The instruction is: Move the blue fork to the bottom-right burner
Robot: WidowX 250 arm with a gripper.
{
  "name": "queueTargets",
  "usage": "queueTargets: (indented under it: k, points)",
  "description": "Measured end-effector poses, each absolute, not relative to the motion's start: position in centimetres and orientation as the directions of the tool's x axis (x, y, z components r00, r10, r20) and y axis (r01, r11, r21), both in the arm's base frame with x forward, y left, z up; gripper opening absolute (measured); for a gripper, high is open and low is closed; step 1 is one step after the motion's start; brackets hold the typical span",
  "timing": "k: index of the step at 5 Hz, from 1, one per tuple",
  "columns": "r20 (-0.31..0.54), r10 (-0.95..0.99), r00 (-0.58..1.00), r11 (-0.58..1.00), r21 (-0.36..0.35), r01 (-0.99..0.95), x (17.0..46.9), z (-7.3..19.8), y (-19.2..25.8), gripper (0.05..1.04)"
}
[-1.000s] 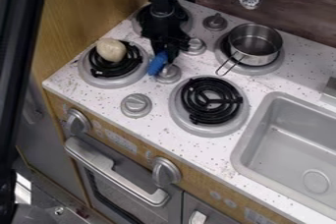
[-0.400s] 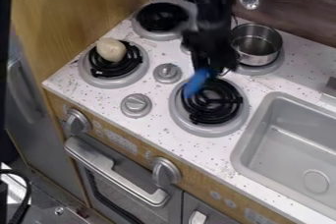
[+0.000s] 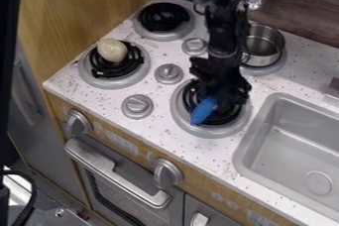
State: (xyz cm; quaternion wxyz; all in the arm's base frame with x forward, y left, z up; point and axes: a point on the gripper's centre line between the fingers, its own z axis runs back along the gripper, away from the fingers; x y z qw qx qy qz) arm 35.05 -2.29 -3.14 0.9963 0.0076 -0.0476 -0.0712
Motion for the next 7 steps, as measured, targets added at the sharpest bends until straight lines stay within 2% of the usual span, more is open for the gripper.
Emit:
queueTargets:
  k: [1,2,3,5,6,7]
  points:
    - [0.102,-0.154,0.983,0.988,0.019,0.153,35.0,-3.3,-2.9,0.358]
    - [0.053,-0.131,0.99,0.991,0.018,0.13,34.8,-4.5,-2.4,0.358]
    - [0.044,-0.105,0.993,0.994,0.011,0.105,35.2,-5.1,-1.8,0.358]
    - [0.063,-0.078,0.995,0.997,0.017,0.077,36.1,-5.2,-0.2,0.358]
    - [0.088,-0.041,0.995,0.999,-0.001,0.041,36.1,-5.3,0.9,0.402]
    - [0.051,-0.059,0.997,0.998,-0.02,0.06,35.5,-5.2,0.6,0.701]
